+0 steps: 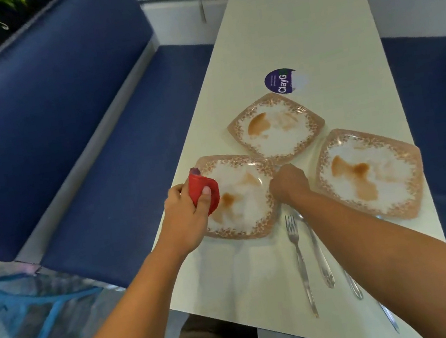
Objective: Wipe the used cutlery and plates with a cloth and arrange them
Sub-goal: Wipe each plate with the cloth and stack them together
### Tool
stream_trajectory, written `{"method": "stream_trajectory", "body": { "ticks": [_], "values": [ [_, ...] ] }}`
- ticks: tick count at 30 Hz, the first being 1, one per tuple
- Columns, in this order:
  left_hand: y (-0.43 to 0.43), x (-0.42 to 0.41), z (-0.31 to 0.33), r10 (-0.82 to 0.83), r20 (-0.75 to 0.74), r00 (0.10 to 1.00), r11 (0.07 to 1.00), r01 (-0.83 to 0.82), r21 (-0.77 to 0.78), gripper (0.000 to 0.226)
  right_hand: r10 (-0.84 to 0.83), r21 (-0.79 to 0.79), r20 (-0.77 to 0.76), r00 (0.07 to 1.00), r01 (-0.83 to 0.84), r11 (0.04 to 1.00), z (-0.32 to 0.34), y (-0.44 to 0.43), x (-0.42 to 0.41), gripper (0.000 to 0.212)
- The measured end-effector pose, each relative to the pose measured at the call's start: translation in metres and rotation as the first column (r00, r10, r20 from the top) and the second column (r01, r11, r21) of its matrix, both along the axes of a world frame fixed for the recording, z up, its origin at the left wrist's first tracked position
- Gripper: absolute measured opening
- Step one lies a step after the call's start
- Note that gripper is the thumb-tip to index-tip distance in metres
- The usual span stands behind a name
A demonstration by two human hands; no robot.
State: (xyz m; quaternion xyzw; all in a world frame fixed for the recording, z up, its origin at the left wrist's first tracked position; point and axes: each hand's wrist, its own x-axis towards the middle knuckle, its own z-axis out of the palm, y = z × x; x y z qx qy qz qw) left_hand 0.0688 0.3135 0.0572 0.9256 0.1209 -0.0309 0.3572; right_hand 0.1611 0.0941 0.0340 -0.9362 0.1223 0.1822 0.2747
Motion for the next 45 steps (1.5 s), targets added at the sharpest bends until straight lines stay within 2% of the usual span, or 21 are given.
{"method": "stream_trajectory", "body": {
  "ticks": [4,6,7,10,12,17,21,24,28,31,33,35,37,39,42,45],
  "values": [
    [-0.006,0.001,0.002,-0.031,-0.008,0.999,0.995,0.032,0.092,0.057,-0.034,0.098,-0.058,0.998,0.040,0.994,0.000,0.001,0.000,0.024],
    [-0.009,0.001,0.001,-0.042,-0.025,0.999,0.991,0.045,0.125,0.059,-0.068,0.165,-0.063,0.996,0.077,0.983,0.004,0.001,0.001,0.010],
    [-0.011,0.002,0.000,-0.043,-0.027,0.999,0.989,0.046,0.142,0.060,-0.082,0.198,-0.065,0.995,0.093,0.976,0.007,0.002,0.001,0.011],
    [-0.017,0.001,0.003,-0.044,-0.024,0.999,0.987,0.047,0.154,0.059,-0.106,0.325,-0.073,0.992,0.124,0.937,0.011,0.003,0.002,0.037],
    [-0.021,0.000,0.006,-0.043,-0.023,0.999,0.987,0.046,0.154,0.059,-0.131,0.392,-0.053,0.990,0.142,0.909,0.015,0.004,0.000,0.043],
    [-0.022,-0.006,0.021,-0.046,-0.027,0.999,0.988,0.049,0.150,0.062,-0.192,0.440,0.107,0.976,0.127,0.889,0.027,0.003,-0.011,0.015],
    [-0.027,-0.007,0.038,-0.161,-0.084,0.983,0.965,0.175,0.193,0.069,-0.297,0.584,0.156,0.942,0.154,0.797,0.037,-0.009,-0.025,0.019],
    [-0.041,-0.005,0.050,-0.230,-0.091,0.969,0.901,0.247,0.356,0.076,-0.326,0.668,0.133,0.936,0.157,0.727,0.049,-0.016,-0.040,0.025],
    [-0.059,-0.001,0.059,-0.270,-0.026,0.963,0.790,0.237,0.565,0.083,-0.364,0.787,-0.014,0.931,0.235,0.571,0.056,-0.023,-0.058,0.043],
    [-0.070,-0.006,0.064,-0.280,0.099,0.955,0.746,0.151,0.649,0.081,-0.375,0.811,-0.040,0.926,0.250,0.529,0.066,-0.035,-0.069,0.043],
    [-0.079,-0.013,0.068,-0.320,0.230,0.919,0.778,0.116,0.618,0.073,-0.403,0.841,-0.047,0.914,0.254,0.478,0.073,-0.043,-0.075,0.043],
    [-0.087,-0.018,0.072,-0.350,0.310,0.884,0.855,0.166,0.492,0.056,-0.443,0.855,-0.047,0.895,0.266,0.446,0.082,-0.051,-0.079,0.046],
    [-0.090,-0.020,0.072,-0.354,0.342,0.871,0.894,0.207,0.396,0.040,-0.479,0.854,-0.025,0.877,0.268,0.446,0.092,-0.061,-0.085,0.045],
    [-0.090,-0.019,0.070,-0.346,0.366,0.864,0.910,0.215,0.353,0.031,-0.480,0.836,0.036,0.876,0.237,0.495,0.105,-0.071,-0.095,0.039],
    [-0.098,-0.013,0.073,-0.327,0.396,0.858,0.907,0.167,0.386,0.028,-0.495,0.808,0.108,0.862,0.214,0.549,0.110,-0.079,-0.102,0.045],
    [-0.109,0.001,0.088,-0.283,0.466,0.838,0.893,0.053,0.447,0.035,-0.468,0.823,0.142,0.872,0.159,0.545,0.115,-0.075,-0.112,0.060]
  ]
}}
